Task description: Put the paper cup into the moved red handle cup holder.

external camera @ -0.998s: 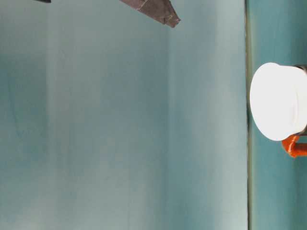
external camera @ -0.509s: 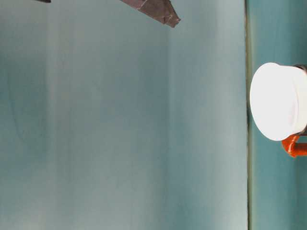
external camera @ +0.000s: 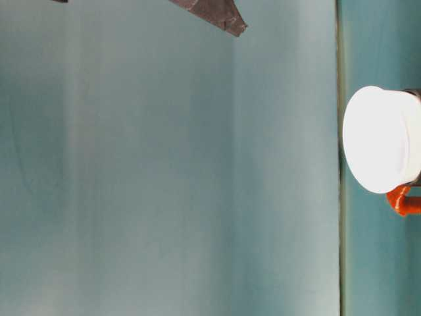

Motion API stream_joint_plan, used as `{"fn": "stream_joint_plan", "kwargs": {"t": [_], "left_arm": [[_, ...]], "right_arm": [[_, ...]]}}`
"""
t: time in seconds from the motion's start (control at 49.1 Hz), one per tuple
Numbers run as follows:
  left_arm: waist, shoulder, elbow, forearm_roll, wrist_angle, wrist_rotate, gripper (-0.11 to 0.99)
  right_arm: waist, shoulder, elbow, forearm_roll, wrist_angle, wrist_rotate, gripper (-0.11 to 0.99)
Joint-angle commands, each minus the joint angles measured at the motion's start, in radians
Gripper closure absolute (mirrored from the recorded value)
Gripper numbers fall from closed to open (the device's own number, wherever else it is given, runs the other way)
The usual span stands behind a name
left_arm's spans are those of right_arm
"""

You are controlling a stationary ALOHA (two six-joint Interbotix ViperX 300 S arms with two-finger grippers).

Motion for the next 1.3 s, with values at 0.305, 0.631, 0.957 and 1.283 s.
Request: {"fn": "stream_joint_plan", "kwargs": {"t": [0.305,0.631,0.957,1.283], "left_arm": [[-0.002,-0.012,-0.014,0.002,-0.009,0.0,-0.08],[-0.003,-0.031,-0.025,0.0,-0.103,0.0,-0.08],[-0.003,-0.083,-0.014,0.0,-0.098,0.003,-0.08],[-0.003,-0.078,-0.015,0.002,-0.092,0.003,-0.08]], "right_arm": [[0.003,-0.012,0.0,0.002,-0.006,-0.002,-0.08],[0.002,-0.012,0.008,0.002,-0.006,-0.002,-0.08],[0.0,-0.012,0.011,0.002,-0.006,-0.003,-0.08],[-0.003,-0.012,0.012,0.002,-0.008,-0.003,-0.08]]}}
